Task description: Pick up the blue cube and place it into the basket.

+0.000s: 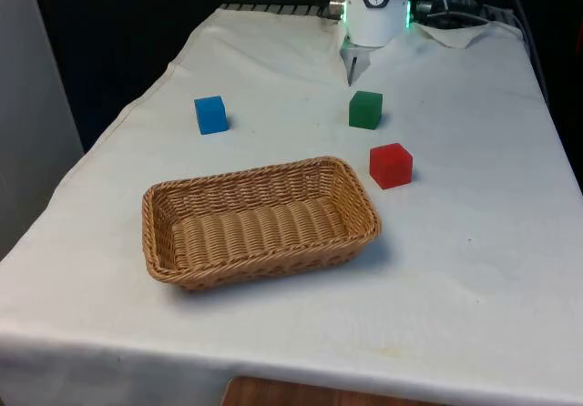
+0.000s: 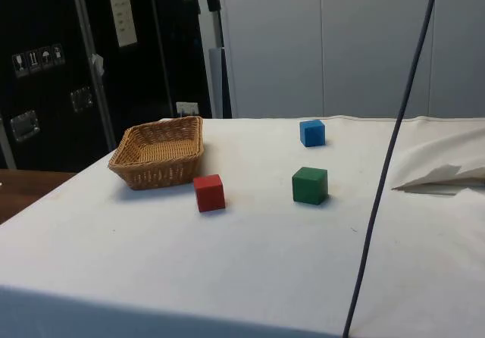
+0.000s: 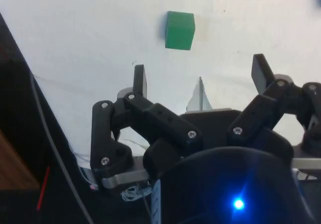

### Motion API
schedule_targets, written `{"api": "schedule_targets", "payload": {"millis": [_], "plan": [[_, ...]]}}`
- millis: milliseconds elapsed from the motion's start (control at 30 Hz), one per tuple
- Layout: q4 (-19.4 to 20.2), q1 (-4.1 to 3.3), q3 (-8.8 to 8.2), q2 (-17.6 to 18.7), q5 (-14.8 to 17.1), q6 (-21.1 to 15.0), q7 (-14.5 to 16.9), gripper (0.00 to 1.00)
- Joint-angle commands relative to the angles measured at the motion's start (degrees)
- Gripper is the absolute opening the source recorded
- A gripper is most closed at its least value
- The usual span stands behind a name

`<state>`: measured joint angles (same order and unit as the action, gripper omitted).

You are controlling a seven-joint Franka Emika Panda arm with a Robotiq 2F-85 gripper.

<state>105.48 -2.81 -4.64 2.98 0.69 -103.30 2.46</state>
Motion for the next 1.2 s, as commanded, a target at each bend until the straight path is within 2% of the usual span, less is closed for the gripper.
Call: {"api": "schedule_targets", "payload": {"millis": [0, 233, 267, 367, 567, 600, 667, 900, 933, 1167], "plan": [[0.5, 0.23, -0.23, -0.5, 0.2, -0.1, 0.5, 1.0], [1.0, 0.69, -1.89, -0.9, 0.3, 0.2, 2.5, 1.0], [0.6, 0.52, -1.89, -0.6, 0.0, 0.4, 2.2, 1.0], [1.1, 0.92, -2.58, -1.0, 0.3, 0.3, 3.3, 1.0], [1.4, 1.26, -4.18, -1.1, 0.2, 0.4, 4.9, 1.0], [1.0, 1.03, -4.01, -0.7, 0.0, 0.5, 4.5, 1.0], [1.5, 1.38, -4.58, -1.2, 0.1, 0.4, 5.4, 1.0], [2.4, 1.49, -6.25, -1.6, -0.3, -0.3, 6.6, 1.0], [1.7, 1.32, -6.25, -1.0, -0.1, 0.5, 6.5, 1.0], [3.4, 1.49, -7.51, -1.7, -1.3, -2.2, 6.4, 1.0]]}}
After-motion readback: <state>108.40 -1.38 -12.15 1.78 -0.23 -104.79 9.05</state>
